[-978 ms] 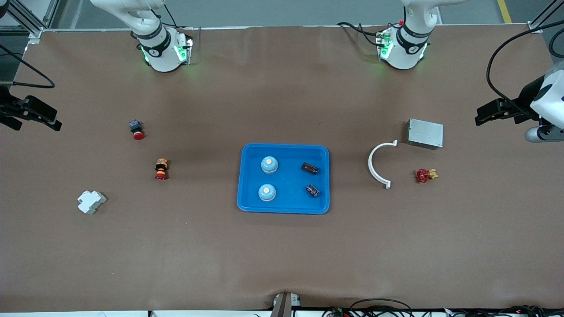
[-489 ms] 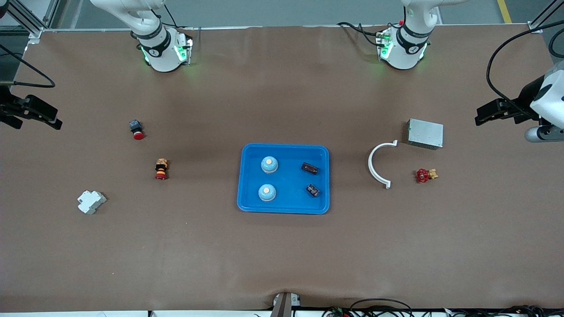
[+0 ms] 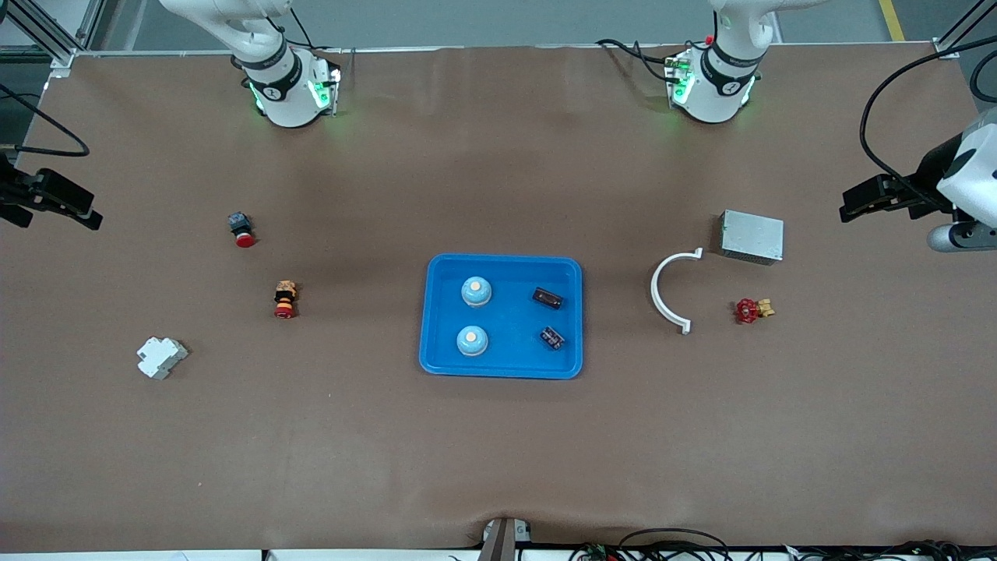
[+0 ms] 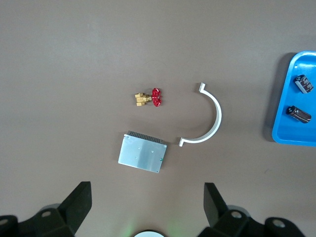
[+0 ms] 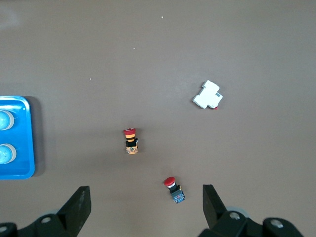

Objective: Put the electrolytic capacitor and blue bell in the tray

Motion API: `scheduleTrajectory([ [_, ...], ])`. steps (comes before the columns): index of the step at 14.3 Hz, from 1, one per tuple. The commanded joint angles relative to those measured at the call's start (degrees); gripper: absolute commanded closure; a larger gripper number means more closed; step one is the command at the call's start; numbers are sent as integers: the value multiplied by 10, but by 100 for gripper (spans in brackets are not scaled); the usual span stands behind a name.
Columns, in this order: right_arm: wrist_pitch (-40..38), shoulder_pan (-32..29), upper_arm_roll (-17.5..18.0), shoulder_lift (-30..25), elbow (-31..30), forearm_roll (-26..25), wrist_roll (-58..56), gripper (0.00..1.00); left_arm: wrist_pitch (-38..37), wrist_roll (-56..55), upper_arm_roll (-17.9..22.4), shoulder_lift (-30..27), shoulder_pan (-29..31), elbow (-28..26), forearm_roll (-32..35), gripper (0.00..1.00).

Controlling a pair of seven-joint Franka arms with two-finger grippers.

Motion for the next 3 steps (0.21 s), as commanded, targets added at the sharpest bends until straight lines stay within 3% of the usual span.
scheduleTrajectory([
  [1, 1, -4, 3, -7, -7, -8, 6, 0, -3, 2, -2, -2, 2, 4, -10, 0],
  [3, 1, -4, 4, -7, -7, -8, 6, 0, -3, 2, -2, -2, 2, 4, -10, 0],
])
